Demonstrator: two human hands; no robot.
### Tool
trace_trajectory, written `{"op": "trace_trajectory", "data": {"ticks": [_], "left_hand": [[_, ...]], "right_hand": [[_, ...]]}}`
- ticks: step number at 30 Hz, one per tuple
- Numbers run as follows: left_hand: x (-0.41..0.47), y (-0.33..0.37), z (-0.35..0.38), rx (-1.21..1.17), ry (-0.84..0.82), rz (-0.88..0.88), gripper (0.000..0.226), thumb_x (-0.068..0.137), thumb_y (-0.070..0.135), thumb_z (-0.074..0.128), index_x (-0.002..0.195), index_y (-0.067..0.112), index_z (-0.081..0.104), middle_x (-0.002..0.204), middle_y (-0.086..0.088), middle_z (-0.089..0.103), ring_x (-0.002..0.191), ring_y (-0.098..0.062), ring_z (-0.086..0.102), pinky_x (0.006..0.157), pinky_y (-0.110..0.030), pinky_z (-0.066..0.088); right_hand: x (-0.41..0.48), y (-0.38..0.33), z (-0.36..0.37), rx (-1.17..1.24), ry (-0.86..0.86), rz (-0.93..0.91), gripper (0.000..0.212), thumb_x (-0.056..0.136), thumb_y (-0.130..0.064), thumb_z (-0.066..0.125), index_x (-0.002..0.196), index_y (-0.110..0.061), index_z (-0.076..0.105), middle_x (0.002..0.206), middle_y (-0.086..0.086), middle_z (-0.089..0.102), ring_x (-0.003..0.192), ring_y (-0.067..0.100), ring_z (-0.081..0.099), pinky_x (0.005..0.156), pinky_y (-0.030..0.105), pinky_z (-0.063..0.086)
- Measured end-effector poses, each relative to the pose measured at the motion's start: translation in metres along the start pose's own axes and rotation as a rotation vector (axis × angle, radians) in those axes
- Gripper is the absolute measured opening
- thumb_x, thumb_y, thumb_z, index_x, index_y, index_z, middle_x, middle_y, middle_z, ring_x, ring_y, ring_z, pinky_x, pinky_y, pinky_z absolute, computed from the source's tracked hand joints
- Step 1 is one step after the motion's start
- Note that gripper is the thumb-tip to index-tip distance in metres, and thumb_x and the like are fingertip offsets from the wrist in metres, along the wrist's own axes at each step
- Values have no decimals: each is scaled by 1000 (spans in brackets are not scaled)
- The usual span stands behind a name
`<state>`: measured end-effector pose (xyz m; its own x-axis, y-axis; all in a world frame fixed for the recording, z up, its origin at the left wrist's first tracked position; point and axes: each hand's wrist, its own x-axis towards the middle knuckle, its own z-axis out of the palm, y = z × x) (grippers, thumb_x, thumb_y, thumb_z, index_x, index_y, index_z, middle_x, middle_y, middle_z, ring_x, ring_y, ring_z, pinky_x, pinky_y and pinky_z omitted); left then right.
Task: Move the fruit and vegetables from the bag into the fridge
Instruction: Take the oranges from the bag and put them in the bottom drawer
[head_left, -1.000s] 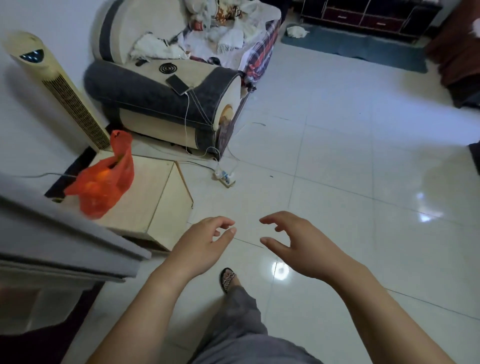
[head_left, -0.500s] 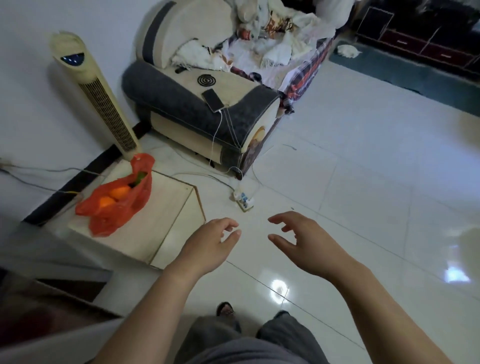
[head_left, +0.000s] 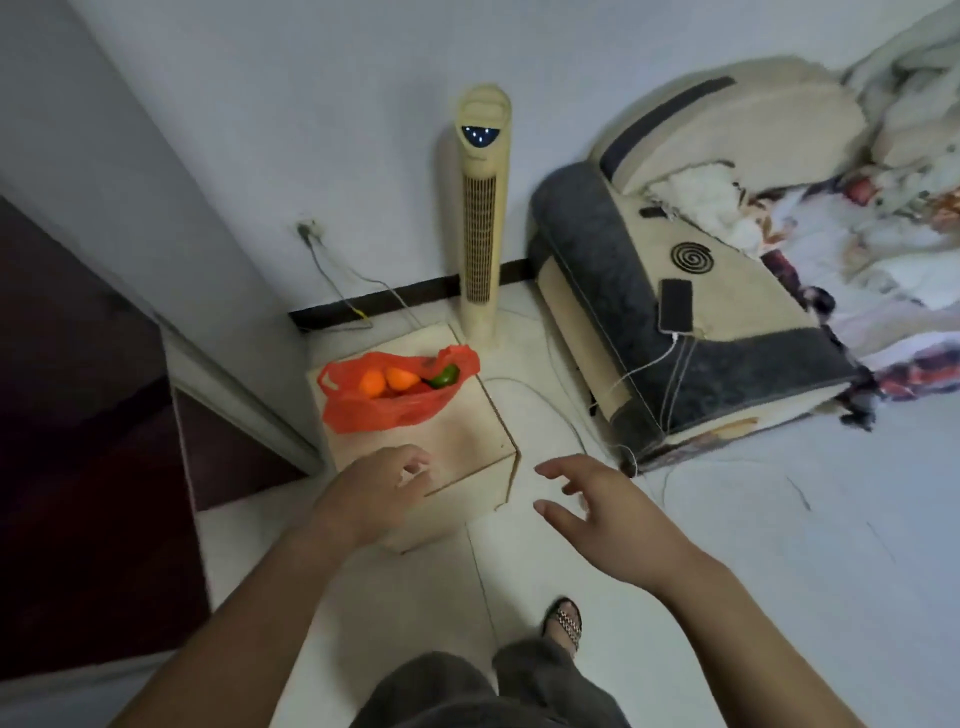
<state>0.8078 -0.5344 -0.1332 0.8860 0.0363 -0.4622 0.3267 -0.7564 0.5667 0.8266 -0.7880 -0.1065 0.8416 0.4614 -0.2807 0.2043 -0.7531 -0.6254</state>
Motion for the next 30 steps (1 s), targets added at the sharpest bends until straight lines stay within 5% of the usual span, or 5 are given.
{"op": "trace_trajectory", "data": {"ticks": [6, 15, 20, 24, 30], "left_hand": [[26, 22, 2, -62, 132, -136, 32, 94, 39, 46, 119, 22, 56, 112, 5, 59, 99, -13, 56, 80, -29, 45], [50, -14, -15, -105, 134, -282, 36, 94, 39, 46, 127, 25, 52, 122, 4, 56, 102, -10, 53, 87, -29, 47], [119, -19, -33, -109, 41, -203, 25, 93, 37, 46, 108, 23, 61, 104, 4, 61, 97, -20, 59, 82, -35, 48], [162, -28, -45, -46, -28, -105, 19, 91, 40, 47, 94, 28, 61, 95, 8, 60, 89, -12, 58, 84, -39, 50], [187, -62, -69, -7, -85, -117, 22, 93, 35, 48, 104, 21, 62, 101, 5, 63, 89, -10, 59, 81, -34, 51]], "right_hand": [[85, 28, -29, -117, -153, -151, 40, 90, -40, 55, 127, -28, 49, 129, -10, 52, 106, 6, 53, 83, 14, 37], [165, -3, -6, -207, -383, -316, 43, 91, -39, 53, 131, -27, 45, 136, -8, 45, 114, 9, 50, 94, 22, 42], [197, -9, -12, -395, -436, -322, 46, 90, -36, 54, 133, -25, 42, 138, -4, 42, 118, 15, 48, 98, 30, 43], [233, -15, -15, -519, -410, -327, 48, 90, -37, 52, 135, -26, 38, 143, -2, 37, 123, 18, 43, 100, 35, 41], [281, -26, -5, -506, -469, -358, 50, 89, -37, 55, 134, -27, 36, 142, -2, 36, 122, 19, 42, 99, 38, 42]]}}
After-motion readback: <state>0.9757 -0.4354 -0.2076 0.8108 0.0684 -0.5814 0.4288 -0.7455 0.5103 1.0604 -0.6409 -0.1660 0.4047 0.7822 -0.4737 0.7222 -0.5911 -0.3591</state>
